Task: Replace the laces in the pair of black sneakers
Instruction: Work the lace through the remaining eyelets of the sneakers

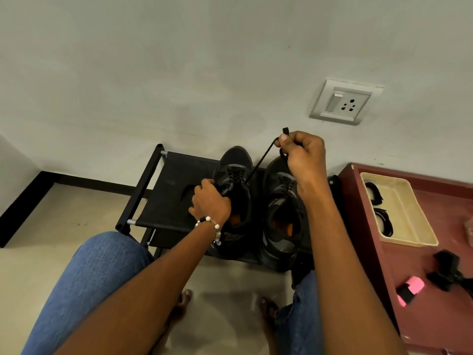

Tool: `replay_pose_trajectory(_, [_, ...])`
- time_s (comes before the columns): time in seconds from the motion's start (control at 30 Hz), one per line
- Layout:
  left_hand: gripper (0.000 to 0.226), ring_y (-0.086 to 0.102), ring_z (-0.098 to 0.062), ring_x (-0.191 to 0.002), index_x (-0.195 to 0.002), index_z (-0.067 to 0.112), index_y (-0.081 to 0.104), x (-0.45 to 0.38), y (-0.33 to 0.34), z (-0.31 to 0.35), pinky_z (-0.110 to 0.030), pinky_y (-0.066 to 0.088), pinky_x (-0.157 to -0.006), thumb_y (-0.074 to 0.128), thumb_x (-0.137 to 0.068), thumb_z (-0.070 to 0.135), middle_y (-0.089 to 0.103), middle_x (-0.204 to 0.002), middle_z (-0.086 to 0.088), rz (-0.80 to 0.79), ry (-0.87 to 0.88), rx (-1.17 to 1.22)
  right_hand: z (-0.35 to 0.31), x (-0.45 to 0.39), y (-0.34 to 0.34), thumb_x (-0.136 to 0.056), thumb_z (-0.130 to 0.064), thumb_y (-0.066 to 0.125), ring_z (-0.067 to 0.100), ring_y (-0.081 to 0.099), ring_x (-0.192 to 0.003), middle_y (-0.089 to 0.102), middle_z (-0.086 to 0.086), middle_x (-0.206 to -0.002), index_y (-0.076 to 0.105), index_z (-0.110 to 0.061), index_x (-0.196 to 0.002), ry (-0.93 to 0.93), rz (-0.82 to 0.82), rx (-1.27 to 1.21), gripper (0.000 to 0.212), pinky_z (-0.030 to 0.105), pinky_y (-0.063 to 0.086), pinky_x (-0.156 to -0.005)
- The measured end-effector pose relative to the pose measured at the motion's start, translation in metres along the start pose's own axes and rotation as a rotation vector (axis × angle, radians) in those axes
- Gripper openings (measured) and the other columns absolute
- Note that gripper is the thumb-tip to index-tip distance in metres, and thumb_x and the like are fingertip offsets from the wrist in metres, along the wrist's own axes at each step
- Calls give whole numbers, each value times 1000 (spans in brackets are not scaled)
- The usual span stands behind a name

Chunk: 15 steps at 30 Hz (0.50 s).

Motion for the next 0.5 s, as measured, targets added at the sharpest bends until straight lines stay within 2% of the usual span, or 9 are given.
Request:
replay_pose_trajectory(0.1, [52,50,-32,-120,-132,19,46,0,1,1,-52,35,-102,67,-85,13,50,-129,-10,-15,-6,-3,-7,5,-2,-96,-17,58,9,60,-85,65,-11,-77,71,-13,-82,-72,22,45,19,27,48,-82])
replay_pose_trajectory(0.2, [51,50,-31,-119,-131,19,48,1,2,1,-52,35,-102,68,-85,13,50,-129,-10,-16,-8,7,1,2,2,-96,-21,58,13,60,-82,65,-4,-75,71,-10,-81,4,-6,117,22,27,48,-79])
replay_pose_trajectory(0.27, [51,50,-31,-119,-131,19,48,0,0,0,-51,35,-103,68,-84,13,51,-129,-9,-12,-12,15,10,-2,4,-93,-26,62,23,63,-84,68,13,-83,66,-1,-77,47,-104,368,31,30,48,-76])
replay_pose_trajectory(0.33, [52,50,-31,-120,-131,19,48,0,0,-1,-52,35,-103,68,-84,13,50,-129,-9,-15,-13,23,22,-1,5,-92,-36,64,36,58,-106,60,20,-102,59,-3,-82,125,-212,772,36,37,45,-85])
replay_pose_trajectory(0.37, [52,49,-32,-121,-131,19,48,0,0,-1,-52,35,-104,69,-83,13,50,-130,-9,-18,-11,26,24,3,4,-93,-37,62,38,49,-118,54,20,-116,58,-6,-92,172,-244,911,32,41,42,-92])
replay_pose_trajectory(0.43, [54,46,-33,-124,-131,20,47,2,-3,1,-52,34,-104,71,-83,19,48,-132,-10,-10,8,2,17,9,2,-96,-23,58,39,36,-125,40,20,-132,55,-7,-108,195,-220,1026,20,43,37,-99])
replay_pose_trajectory(0.5, [60,40,-34,-127,-132,22,45,5,-8,7,-51,32,-104,74,-80,30,44,-135,-10,13,64,-83,4,9,2,-94,-6,53,37,41,-119,44,22,-128,53,-5,-100,120,-152,1011,7,38,40,-92])
Point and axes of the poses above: each hand's wrist, its own x-axis away from the middle knuckle, its own y-axis out of the palm, z = x × y, the point moved 6 cm from there along -x, towards the middle knuckle
